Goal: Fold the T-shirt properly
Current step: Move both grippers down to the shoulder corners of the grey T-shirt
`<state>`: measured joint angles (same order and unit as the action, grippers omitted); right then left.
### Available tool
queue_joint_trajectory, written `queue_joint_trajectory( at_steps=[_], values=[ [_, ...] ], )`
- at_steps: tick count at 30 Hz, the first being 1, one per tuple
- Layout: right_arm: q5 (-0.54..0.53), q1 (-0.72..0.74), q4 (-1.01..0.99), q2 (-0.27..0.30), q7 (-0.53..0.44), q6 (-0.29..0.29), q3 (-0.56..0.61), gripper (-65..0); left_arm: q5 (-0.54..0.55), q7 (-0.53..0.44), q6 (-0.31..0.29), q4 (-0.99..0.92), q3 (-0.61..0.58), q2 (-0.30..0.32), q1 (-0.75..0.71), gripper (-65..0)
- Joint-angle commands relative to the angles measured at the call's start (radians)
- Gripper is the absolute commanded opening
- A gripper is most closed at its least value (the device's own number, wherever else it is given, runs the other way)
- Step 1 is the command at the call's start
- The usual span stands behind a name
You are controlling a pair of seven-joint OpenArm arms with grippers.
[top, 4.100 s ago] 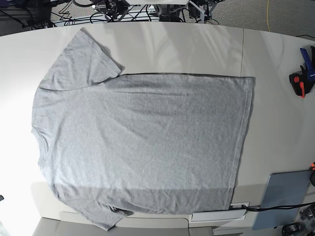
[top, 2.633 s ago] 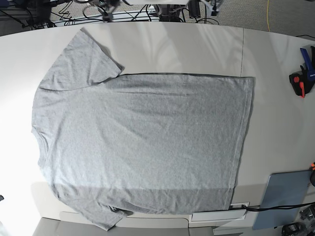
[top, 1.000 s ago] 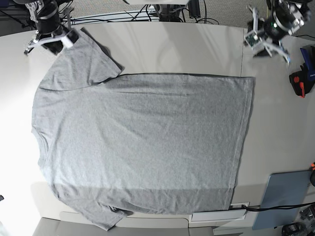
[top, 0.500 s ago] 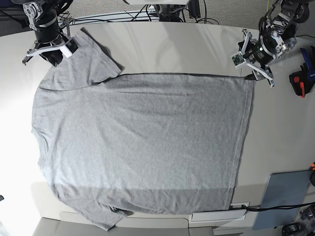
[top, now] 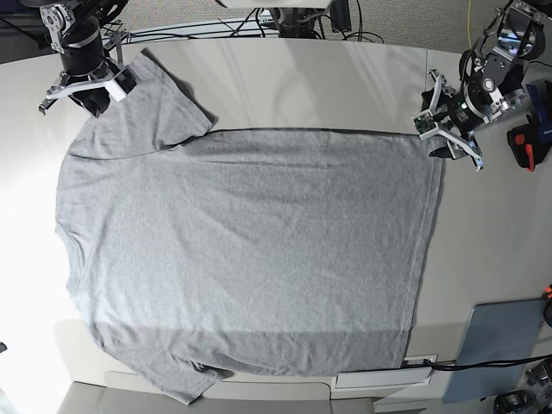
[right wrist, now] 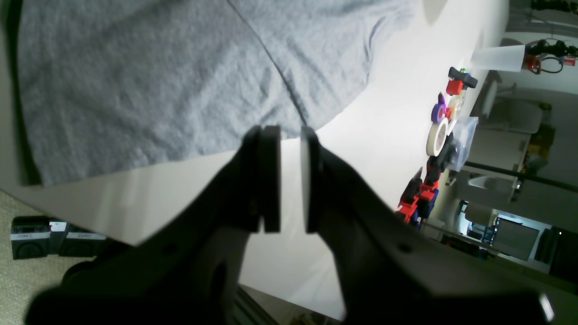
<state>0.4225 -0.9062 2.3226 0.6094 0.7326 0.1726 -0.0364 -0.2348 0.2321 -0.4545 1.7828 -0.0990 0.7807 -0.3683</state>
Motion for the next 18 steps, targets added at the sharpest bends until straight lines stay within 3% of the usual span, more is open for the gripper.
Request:
queue_joint_trajectory(
  at_steps=[1,9,13,18],
  values=[
    [0.020,-0.005,0.015,0.008,-0.008,-0.016,-0.005,-56.3,0.003,-0.017,0.008,0.004,0.007,0.018,0.009,-30.9],
    [0.020,-0.005,0.015,0.008,-0.007,-0.013,-0.005,-56.3,-0.014,-0.023,0.014,-0.090,-0.079,0.018,0.069,-30.9],
    [0.020,-0.005,0.015,0.008,0.003,-0.013,-0.005,-56.3,-0.080,-0.005,0.101,-0.135,-0.183,0.018,0.138,-30.9],
    [0.020,-0.005,0.015,0.008,0.004,-0.013,-0.005,-56.3,-0.080,0.023,0.103,-0.189,-0.227,0.018,0.206,-30.9]
  ],
)
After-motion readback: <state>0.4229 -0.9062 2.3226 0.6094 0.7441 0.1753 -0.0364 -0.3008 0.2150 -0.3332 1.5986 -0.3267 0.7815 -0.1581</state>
